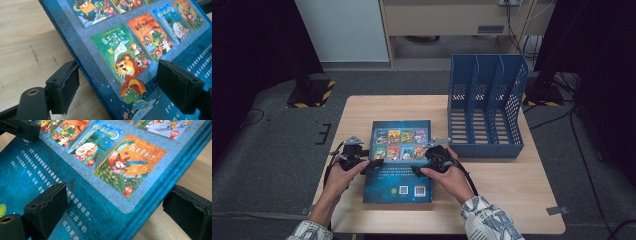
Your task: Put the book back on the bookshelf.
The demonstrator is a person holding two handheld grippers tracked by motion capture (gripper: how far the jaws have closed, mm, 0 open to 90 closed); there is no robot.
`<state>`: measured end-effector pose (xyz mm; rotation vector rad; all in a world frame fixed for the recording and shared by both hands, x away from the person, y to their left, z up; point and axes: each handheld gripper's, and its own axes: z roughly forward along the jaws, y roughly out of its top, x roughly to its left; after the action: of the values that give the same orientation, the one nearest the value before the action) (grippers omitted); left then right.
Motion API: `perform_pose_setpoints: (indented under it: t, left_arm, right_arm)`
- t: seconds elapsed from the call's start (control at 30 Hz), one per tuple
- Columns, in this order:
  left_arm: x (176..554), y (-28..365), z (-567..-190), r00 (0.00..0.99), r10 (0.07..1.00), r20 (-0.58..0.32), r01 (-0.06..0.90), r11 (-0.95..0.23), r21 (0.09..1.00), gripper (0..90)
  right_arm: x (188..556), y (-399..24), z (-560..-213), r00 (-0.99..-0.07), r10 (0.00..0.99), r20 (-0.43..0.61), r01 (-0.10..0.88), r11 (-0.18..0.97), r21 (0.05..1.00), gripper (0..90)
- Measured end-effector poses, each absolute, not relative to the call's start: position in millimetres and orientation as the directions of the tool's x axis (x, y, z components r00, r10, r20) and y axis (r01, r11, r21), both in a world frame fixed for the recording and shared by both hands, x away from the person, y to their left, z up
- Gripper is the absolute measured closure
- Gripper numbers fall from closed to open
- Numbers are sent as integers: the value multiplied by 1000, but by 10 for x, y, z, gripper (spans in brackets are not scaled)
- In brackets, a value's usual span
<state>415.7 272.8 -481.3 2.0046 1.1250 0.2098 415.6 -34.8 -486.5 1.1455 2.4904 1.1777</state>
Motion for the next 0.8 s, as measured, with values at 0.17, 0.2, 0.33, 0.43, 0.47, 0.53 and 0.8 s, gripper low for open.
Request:
perform_pose_setpoints:
  t: [0.17,0.2,0.33,0.43,0.47,0.53,0.8]
  left_arm:
    - [4159,2721,-4781,597,771,-223,632,-280,723,217]
    - [4159,2723,-4772,599,769,-222,629,-280,725,217]
    - [4158,2732,-4745,604,759,-243,627,-264,733,221]
    - [4165,2724,-4752,613,752,-242,628,-278,727,221]
    - [4166,2722,-4754,614,751,-243,628,-279,726,221]
    - [4166,2720,-4752,614,750,-245,629,-277,727,221]
    - [4173,2719,-4728,606,755,-250,631,-265,729,223]
  right_arm:
    - [4170,-354,-4830,-694,699,171,577,398,713,64]
    - [4170,-354,-4830,-694,699,171,577,398,713,64]
    - [4189,-358,-4790,-693,703,159,573,404,713,64]
    - [4197,-356,-4779,-694,702,158,573,407,711,64]
    - [4199,-355,-4777,-694,702,158,574,407,711,63]
    - [4205,-351,-4773,-691,705,161,577,404,710,64]
    - [4220,-324,-4732,-695,706,138,566,418,711,63]
